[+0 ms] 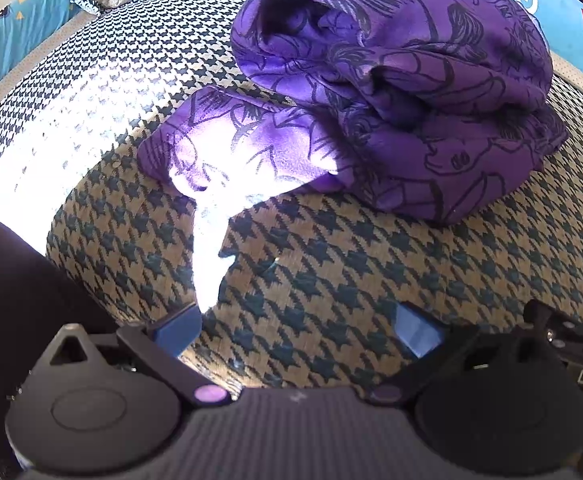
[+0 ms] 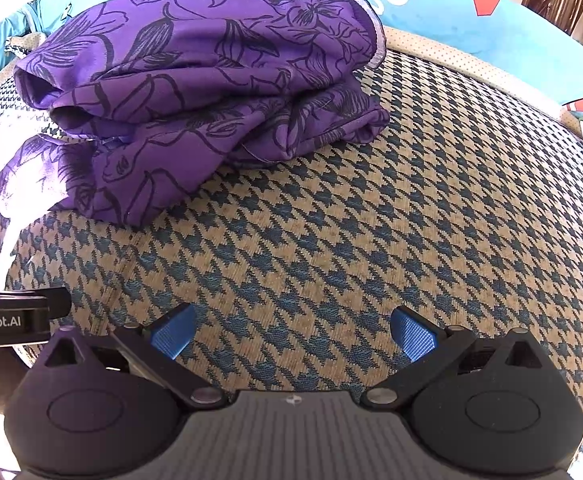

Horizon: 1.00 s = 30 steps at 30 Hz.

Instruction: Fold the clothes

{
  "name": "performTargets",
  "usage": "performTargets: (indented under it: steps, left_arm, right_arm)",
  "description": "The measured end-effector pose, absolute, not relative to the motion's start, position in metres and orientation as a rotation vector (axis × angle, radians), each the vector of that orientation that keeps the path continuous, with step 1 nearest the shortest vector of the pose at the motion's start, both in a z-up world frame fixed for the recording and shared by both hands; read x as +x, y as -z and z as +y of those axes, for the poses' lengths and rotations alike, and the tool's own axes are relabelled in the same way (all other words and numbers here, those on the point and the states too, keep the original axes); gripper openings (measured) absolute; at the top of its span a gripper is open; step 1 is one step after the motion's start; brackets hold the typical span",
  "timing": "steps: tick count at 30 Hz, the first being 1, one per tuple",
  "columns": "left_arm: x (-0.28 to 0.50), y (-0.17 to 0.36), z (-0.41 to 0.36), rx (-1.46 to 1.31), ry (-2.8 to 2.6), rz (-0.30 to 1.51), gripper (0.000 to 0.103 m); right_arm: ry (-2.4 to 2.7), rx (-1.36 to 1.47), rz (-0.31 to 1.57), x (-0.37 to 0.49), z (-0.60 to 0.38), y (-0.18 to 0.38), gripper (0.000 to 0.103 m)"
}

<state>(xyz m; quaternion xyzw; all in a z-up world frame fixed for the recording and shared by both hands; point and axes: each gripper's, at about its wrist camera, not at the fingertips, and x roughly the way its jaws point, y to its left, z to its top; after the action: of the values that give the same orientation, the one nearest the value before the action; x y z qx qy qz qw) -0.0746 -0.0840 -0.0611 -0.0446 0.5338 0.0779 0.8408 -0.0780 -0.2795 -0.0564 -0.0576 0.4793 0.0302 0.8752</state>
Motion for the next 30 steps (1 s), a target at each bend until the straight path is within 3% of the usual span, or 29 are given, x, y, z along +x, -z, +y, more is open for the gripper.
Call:
performTargets:
  steps: [30]
  left_arm:
    - [-0.0768, 0.0597, -0.0889, -0.083, -0.158, 1.127, 0.103]
  right_arm:
    - [-0.057, -0.122, 0.999, -0.0816, -0.2801, 0.0595, 0.103]
